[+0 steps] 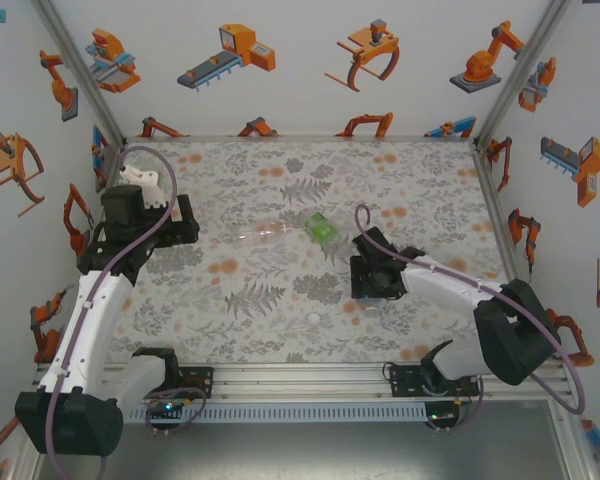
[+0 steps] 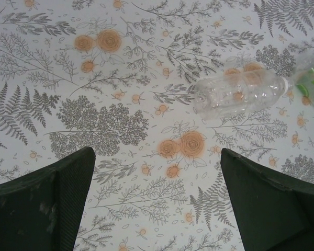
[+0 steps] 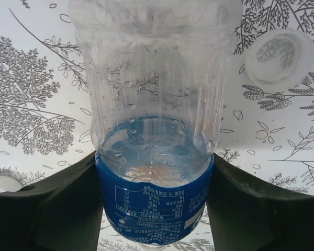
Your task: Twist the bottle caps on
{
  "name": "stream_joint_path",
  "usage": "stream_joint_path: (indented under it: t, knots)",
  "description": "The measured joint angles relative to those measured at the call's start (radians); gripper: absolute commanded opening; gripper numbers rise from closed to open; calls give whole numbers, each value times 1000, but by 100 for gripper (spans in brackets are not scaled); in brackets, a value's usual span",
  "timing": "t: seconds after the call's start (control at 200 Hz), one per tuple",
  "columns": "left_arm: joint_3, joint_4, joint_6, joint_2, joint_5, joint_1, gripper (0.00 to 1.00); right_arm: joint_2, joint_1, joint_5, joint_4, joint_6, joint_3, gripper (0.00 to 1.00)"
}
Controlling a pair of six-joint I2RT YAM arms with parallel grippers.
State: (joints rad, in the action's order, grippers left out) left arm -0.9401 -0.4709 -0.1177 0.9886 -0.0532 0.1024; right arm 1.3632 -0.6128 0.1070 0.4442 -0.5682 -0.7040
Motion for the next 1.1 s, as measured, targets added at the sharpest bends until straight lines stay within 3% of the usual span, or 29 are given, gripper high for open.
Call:
stream_joint_path:
  t: [0.255, 0.526, 0.841, 1.096]
  knots:
    - [-29, -21, 25, 8, -80, 24, 97, -234, 0, 3, 21, 101, 0, 46]
    - [-167, -45, 47, 29, -232, 95, 100, -401, -8, -195, -62, 563, -13, 37]
    - [-328, -150, 74, 150, -324, 364, 99, -418, -95, -381, -58, 1178, -114, 33]
    - [-402, -188, 52, 242, -388, 548, 99, -422, -191, -404, -53, 1503, -143, 31]
